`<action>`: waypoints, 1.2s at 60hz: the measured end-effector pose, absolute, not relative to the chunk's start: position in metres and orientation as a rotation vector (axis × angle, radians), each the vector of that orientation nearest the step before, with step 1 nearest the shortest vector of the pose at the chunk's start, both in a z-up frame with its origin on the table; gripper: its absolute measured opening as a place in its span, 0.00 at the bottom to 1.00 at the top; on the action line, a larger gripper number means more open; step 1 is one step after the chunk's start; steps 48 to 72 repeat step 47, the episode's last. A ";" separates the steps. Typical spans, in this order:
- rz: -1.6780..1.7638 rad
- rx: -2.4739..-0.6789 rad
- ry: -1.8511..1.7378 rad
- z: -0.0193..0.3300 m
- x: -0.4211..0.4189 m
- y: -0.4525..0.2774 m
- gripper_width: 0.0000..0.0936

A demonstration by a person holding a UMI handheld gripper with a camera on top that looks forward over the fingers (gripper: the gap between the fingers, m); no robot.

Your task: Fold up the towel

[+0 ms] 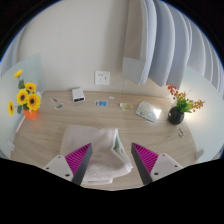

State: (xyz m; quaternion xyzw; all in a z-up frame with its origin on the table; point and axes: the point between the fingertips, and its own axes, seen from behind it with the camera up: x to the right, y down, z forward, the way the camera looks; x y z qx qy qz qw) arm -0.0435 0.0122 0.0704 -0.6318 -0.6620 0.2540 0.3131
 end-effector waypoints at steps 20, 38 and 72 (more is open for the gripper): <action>0.716 -1.669 -1.686 0.247 0.106 -0.019 0.91; 0.703 -1.724 -1.552 0.256 0.168 -0.036 0.91; 0.693 -1.688 -1.550 0.258 0.169 -0.043 0.91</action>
